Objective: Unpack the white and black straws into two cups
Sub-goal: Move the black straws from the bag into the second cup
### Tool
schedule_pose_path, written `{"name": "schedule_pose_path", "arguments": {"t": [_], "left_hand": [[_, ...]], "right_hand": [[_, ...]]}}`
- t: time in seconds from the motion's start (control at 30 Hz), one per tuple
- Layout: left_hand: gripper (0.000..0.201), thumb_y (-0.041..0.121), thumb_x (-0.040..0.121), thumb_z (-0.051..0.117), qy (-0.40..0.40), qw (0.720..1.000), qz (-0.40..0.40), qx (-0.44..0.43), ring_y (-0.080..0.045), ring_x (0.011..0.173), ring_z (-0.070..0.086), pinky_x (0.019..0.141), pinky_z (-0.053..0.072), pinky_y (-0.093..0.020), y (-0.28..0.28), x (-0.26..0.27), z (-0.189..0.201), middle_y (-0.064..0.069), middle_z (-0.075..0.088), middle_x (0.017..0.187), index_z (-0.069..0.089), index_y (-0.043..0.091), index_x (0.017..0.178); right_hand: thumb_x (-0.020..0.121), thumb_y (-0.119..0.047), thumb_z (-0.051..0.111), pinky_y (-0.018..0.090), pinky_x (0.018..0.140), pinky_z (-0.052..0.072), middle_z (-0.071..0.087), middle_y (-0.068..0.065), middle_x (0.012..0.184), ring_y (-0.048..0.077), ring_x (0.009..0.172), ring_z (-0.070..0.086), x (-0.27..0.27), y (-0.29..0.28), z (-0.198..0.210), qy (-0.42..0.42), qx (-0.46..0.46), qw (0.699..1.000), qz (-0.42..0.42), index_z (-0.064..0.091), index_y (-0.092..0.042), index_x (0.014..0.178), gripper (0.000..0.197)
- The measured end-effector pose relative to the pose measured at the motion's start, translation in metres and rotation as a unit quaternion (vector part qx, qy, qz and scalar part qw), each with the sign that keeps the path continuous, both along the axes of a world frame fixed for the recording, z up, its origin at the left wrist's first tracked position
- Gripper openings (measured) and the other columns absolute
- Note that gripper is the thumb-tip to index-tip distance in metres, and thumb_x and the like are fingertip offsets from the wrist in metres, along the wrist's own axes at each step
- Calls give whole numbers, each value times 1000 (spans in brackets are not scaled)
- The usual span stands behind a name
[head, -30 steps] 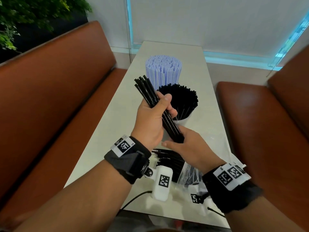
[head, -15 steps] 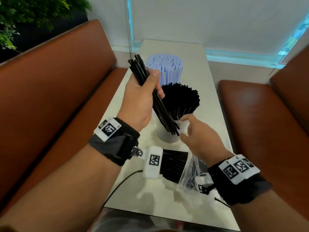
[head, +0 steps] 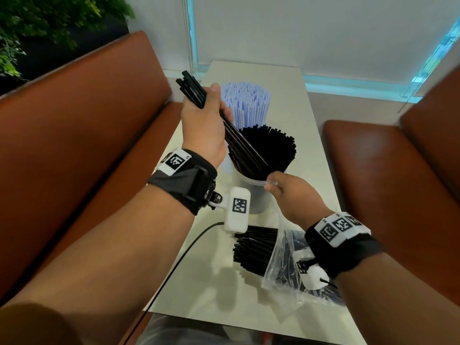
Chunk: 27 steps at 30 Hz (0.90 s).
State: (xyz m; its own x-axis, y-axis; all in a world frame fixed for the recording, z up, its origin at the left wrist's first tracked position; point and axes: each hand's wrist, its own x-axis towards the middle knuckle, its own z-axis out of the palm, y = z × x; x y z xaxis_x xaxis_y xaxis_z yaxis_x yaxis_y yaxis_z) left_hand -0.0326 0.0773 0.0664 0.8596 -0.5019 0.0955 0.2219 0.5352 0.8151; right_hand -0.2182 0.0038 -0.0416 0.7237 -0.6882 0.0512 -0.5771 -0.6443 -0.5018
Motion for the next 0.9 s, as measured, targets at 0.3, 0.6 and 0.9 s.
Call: {"name": "schedule_pose_path", "arguments": {"t": [0.3,0.6,0.9], "left_hand": [[14,29,94,63,-226,966,4,126,-16,55,59,64,52,-30,-2,-9,-19,4,59,59,54,19,88],[28,34,79,83,-377,856,-106,338,-32,112,59,100,48,-47,10,-12,-65,-13,64,110,64,17,91],[57,43,101,52,-617,722,-57,309,-26,141,37,118,27,-37,12,-18,-46,-12,42,150,46,5,143]], "right_hand": [[104,-36,48,33,71,41,62,-1,97,24,87,58,-2,1,1,-1,-7,1000,10,59,-21,116,22],[105,-33,49,33,68,37,64,4,96,26,85,56,-3,2,1,-20,-9,1000,21,60,-16,115,22],[104,-34,50,36,72,43,66,7,100,30,91,58,-2,2,1,-10,-15,1000,16,59,-17,114,22]]}}
